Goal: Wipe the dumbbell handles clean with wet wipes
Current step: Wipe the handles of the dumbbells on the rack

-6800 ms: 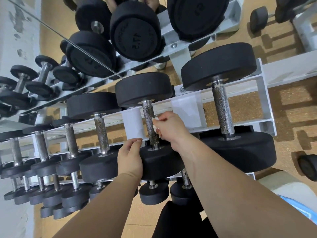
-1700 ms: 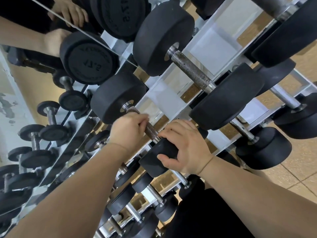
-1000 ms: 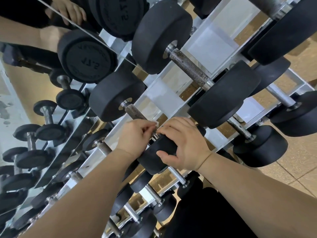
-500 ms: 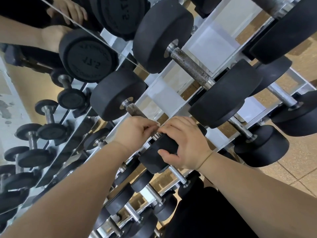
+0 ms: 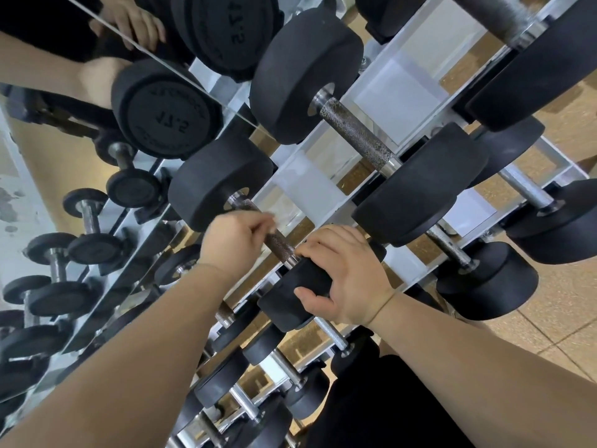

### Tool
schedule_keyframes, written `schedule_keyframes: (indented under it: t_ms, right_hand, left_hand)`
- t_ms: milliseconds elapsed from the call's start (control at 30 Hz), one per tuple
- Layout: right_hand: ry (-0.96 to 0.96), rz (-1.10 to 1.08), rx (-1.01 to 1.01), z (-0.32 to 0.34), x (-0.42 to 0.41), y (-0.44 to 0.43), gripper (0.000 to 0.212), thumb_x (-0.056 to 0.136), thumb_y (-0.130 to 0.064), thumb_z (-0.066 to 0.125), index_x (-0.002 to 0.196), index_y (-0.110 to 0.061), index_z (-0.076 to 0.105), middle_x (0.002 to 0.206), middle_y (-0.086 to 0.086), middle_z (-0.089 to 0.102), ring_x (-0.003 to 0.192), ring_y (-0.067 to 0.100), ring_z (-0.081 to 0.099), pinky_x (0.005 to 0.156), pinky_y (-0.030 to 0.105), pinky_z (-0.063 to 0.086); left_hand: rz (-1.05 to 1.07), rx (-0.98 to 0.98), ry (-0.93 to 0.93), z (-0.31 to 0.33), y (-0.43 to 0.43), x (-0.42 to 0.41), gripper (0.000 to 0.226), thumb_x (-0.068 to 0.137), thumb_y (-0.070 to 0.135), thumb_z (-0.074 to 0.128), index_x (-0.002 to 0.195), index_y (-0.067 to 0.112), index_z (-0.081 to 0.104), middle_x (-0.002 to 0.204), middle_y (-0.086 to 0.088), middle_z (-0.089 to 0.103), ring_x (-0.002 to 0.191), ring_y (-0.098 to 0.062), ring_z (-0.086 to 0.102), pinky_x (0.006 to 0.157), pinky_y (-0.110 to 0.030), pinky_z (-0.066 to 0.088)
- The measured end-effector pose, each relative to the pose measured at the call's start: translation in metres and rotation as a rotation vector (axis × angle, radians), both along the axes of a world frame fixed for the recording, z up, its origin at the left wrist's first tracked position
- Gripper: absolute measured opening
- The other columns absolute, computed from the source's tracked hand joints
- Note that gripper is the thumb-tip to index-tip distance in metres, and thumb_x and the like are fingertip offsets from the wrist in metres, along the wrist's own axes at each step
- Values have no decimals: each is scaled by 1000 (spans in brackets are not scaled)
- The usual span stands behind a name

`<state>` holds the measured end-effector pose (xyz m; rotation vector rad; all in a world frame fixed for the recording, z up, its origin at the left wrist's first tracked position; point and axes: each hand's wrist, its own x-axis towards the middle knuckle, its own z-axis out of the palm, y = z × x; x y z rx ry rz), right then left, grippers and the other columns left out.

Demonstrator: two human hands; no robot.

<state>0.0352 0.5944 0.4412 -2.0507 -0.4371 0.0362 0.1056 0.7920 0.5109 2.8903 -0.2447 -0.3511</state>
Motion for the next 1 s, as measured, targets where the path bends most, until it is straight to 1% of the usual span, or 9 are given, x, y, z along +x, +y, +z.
schedule_keyframes:
  t_ms: [67, 133, 267, 333, 400, 567, 767, 933, 1000]
  right_hand:
    - [2, 6, -3, 1, 0, -1, 50, 75, -51, 62, 111, -17, 68, 107, -1, 60, 104, 19, 53, 99, 34, 35]
    - [5, 10, -8, 2, 0, -1, 50, 76, -52, 60, 111, -17, 68, 107, -2, 60, 106, 18, 53, 99, 33, 34]
    - [-6, 22, -20, 3, 1, -1, 51, 77, -54, 56, 111, -18, 67, 107, -2, 59, 105, 19, 53, 97, 35, 36]
    - [-12, 23, -20, 4, 2, -1, 51, 78, -55, 55, 110, -18, 67, 107, -3, 59, 105, 19, 54, 96, 36, 38]
    - [-17, 14, -17, 3, 2, 0, 50, 77, -54, 55, 109, -17, 68, 105, -2, 60, 104, 20, 55, 95, 38, 40]
    - [-14, 16, -25, 0, 2, 0, 51, 76, -53, 60, 110, -16, 69, 105, -1, 60, 103, 21, 56, 94, 40, 41]
    - [-17, 17, -27, 1, 2, 0, 50, 76, -53, 59, 110, -16, 68, 105, -1, 60, 103, 21, 56, 95, 39, 41]
    - [-25, 22, -25, 1, 2, -1, 50, 76, -52, 59, 109, -16, 68, 105, -2, 60, 103, 20, 55, 96, 37, 40]
    - [-20, 25, -26, 0, 2, -1, 50, 77, -53, 58, 109, -16, 68, 105, -1, 60, 103, 20, 55, 96, 38, 40]
  left_hand:
    - [131, 53, -108, -1, 1, 10, 18, 97, 18, 67, 110, 15, 79, 102, -5, 77, 92, -24, 72, 89, -39, 58]
    - [207, 26, -127, -5, -5, 7, 18, 97, 16, 66, 109, 12, 78, 102, -5, 77, 93, -23, 71, 89, -28, 53]
    - [131, -141, 141, -1, -15, -23, 16, 93, 10, 71, 105, 15, 80, 96, 3, 77, 81, 2, 66, 80, -4, 44]
    - [40, -151, 146, 0, -8, -29, 17, 91, 10, 74, 105, 16, 80, 95, 2, 78, 83, -5, 70, 81, -9, 49]
    - [21, -111, 29, -5, -2, -21, 15, 91, 14, 75, 105, 17, 81, 97, -1, 78, 87, -16, 73, 85, -25, 56]
    - [210, -40, -204, -14, 1, 5, 16, 93, 25, 73, 103, 15, 80, 96, -3, 78, 88, -26, 72, 84, -35, 57]
    - [-13, -99, -73, -13, -4, -22, 16, 90, 22, 68, 96, 16, 81, 90, -1, 78, 82, -24, 73, 79, -35, 59]
    - [222, -78, -233, -13, 4, 2, 14, 94, 23, 72, 101, 13, 81, 95, -3, 77, 86, -21, 70, 86, -27, 52]
    - [251, -107, -195, -12, -3, 1, 11, 92, 20, 73, 98, 14, 81, 94, 0, 78, 86, -18, 70, 87, -29, 54]
